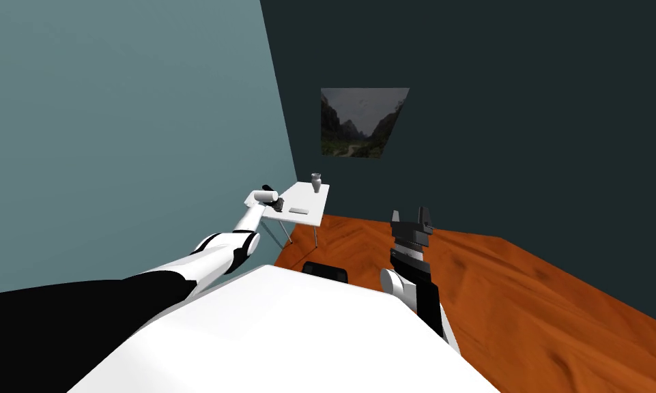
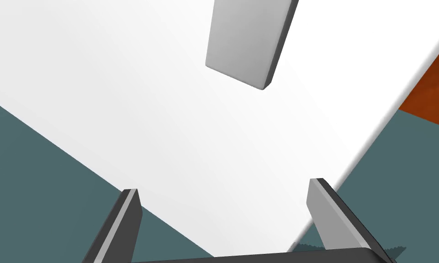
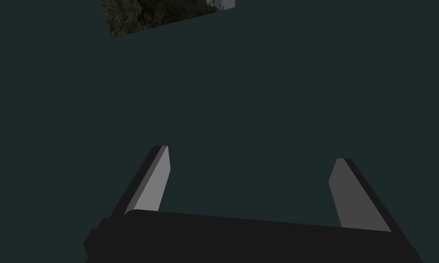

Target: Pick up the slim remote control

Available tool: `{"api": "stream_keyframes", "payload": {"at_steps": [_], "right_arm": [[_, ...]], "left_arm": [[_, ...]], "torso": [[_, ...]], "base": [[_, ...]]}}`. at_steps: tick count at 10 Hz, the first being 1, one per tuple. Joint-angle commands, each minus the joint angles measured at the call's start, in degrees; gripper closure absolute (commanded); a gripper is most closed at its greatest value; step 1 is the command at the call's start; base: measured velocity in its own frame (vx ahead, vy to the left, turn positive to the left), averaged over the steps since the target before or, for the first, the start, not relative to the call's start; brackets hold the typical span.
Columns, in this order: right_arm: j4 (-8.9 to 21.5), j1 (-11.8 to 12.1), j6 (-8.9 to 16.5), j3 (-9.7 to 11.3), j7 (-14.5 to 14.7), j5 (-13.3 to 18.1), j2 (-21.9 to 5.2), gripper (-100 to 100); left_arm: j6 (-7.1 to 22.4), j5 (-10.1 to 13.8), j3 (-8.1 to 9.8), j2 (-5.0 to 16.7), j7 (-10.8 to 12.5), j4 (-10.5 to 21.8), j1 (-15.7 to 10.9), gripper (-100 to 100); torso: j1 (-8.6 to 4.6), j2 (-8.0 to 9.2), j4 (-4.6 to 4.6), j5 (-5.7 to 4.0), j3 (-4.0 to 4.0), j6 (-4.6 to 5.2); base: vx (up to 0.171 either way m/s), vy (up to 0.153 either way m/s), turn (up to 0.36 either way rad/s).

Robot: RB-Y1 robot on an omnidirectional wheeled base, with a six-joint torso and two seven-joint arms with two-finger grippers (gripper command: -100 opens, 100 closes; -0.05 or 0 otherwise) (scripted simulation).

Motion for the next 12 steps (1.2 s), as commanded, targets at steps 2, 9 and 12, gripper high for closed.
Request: {"api": "stream_keyframes", "payload": {"at_steps": [2, 9, 12], "right_arm": [[0.0, 0.0, 0.0, 0.0, 0.0, 0.0, 0.0, 0], [0.0, 0.0, 0.0, 0.0, 0.0, 0.0, 0.0, 0], [0.0, 0.0, 0.0, 0.0, 0.0, 0.0, 0.0, 0]], "left_arm": [[4.1, 0.0, 0.57, 0.2, -0.1, 2.7, -1.4, -100], [13.9, -0.4, 2.19, 0.5, -0.8, 12.4, -6.2, -100], [17.6, -0.7, 2.8, 0.5, -1.1, 16.3, -7.9, -100]], "torso": [[0.0, -0.04, -0.01, 0.0, -0.02, 0.03], [-0.01, -0.09, -0.02, 0.0, -0.05, 0.02], [-0.03, -0.08, -0.02, 0.0, -0.05, 0.0]], "base": [[0.045, -0.002, -0.115], [0.05, -0.002, -0.112], [0.053, -0.005, -0.103]]}}
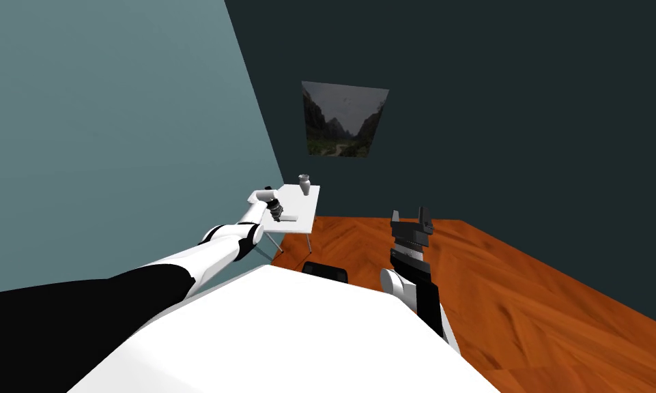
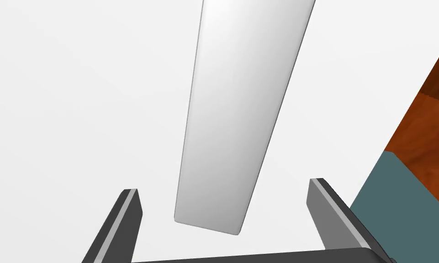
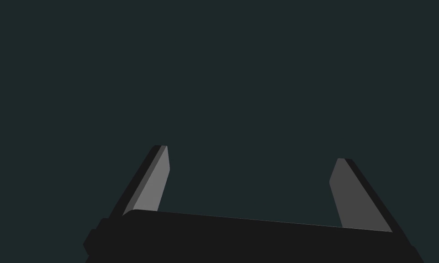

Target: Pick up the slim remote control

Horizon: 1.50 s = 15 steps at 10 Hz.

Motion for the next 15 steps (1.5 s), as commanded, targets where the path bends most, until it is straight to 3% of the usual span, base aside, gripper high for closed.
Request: {"api": "stream_keyframes", "payload": {"at_steps": [1, 6, 7, 8, 9, 12, 13, 14, 15], "right_arm": [[0.0, 0.0, 0.0, 0.0, 0.0, 0.0, 0.0, 0], [0.0, 0.0, 0.0, 0.0, 0.0, 0.0, 0.0, 0], [0.0, 0.0, 0.0, 0.0, 0.0, 0.0, 0.0, 0], [0.0, 0.0, 0.0, 0.0, 0.0, 0.0, 0.0, 0], [0.0, 0.0, 0.0, 0.0, 0.0, 0.0, 0.0, 0], [0.0, 0.0, 0.0, 0.0, 0.0, 0.0, 0.0, 0], [0.0, 0.0, 0.0, 0.0, 0.0, 0.0, 0.0, 0], [0.0, 0.0, 0.0, 0.0, 0.0, 0.0, 0.0, 0], [0.0, 0.0, 0.0, 0.0, 0.0, 0.0, 0.0, 0]], "left_arm": [[1.7, -0.2, 0.29, 0.1, -0.3, 2.6, -1.2, -100], [5.5, -0.7, 0.92, -0.3, -0.7, 7.0, -2.6, -100], [5.1, -0.6, 0.9, -0.2, -0.7, 6.0, -2.3, -100], [5.4, -0.6, 0.9, -0.2, -0.7, 6.0, -2.3, 0], [3.8, -0.1, 0.89, -0.1, -2.6, 6.8, -1.2, -100], [1.4, 0.7, 0.86, 0.2, -5.5, 8.0, 0.4, -100], [2.0, 0.5, 0.87, 0.0, -4.7, 7.5, 0.2, -100], [1.9, 0.6, 0.87, 0.0, -4.9, 7.5, 0.2, 100], [2.0, 0.6, 0.86, 0.0, -4.9, 7.5, 0.2, 100]], "torso": [[0.0, 0.0, 0.0, 0.0, 0.0, 0.0], [0.01, 0.06, 0.01, 0.0, 0.04, 0.0], [0.0, 0.08, 0.02, 0.0, 0.04, 0.01], [0.02, 0.14, 0.03, 0.0, 0.08, -0.02], [0.02, 0.19, 0.04, 0.01, 0.11, -0.02], [-0.31, -0.14, -0.03, -0.06, -0.08, -0.02], [-0.27, -0.1, -0.02, -0.06, -0.06, -0.02], [-0.13, 0.03, 0.0, -0.04, 0.01, 0.0], [-0.01, 0.11, 0.03, 0.0, 0.07, 0.02]], "base": [[0.043, -0.003, -0.077], [0.033, -0.003, -0.078], [0.014, 0.0, -0.017], [0.0, 0.0, 0.0], [0.06, -0.046, 0.147], [0.094, -0.087, 0.131], [0.032, -0.033, 0.023], [0.006, -0.007, -0.001], [0.0, 0.0, 0.0]]}}
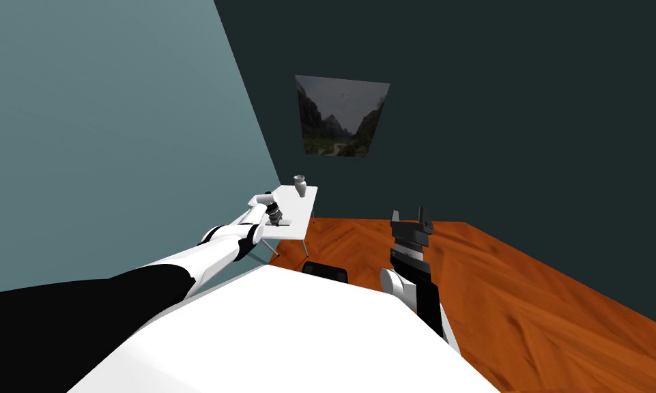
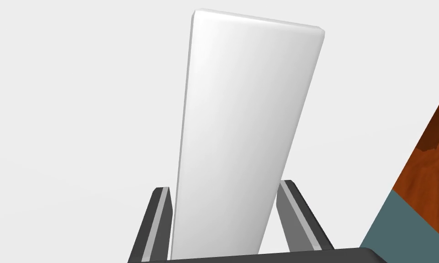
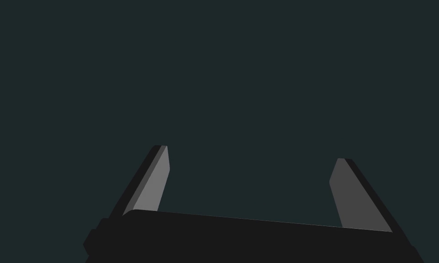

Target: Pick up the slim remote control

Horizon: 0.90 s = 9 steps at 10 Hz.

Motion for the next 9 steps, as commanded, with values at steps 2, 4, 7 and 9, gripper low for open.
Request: {"api": "stream_keyframes", "payload": {"at_steps": [2, 4, 7, 9], "right_arm": [[0.0, 0.0, 0.0, 0.0, 0.0, 0.0, 0.0, 0], [0.0, 0.0, 0.0, 0.0, 0.0, 0.0, 0.0, 0], [0.0, 0.0, 0.0, 0.0, 0.0, 0.0, 0.0, 0], [0.0, 0.0, 0.0, 0.0, 0.0, 0.0, 0.0, 0]], "left_arm": [[0.0, 0.0, 0.01, 0.0, 0.0, 0.0, 0.0, 100], [0.0, 0.0, 0.02, 0.0, 0.0, 0.0, 0.0, 0], [3.0, -1.0, 0.07, -0.2, 3.8, -1.3, -2.2, 100], [2.7, -0.7, 0.21, -0.2, 3.1, -1.7, -1.4, 0]], "torso": [[0.03, 0.01, 0.0, 0.0, 0.0, 0.0], [0.04, 0.02, 0.01, 0.0, 0.01, 0.01], [0.33, 0.36, 0.11, 0.03, 0.22, 0.04], [0.26, 0.29, 0.09, 0.03, 0.18, -0.03]], "base": [[0.0, 0.0, 0.0], [0.0, 0.0, 0.0], [-0.095, 0.092, -0.164], [-0.026, 0.029, -0.014]]}}
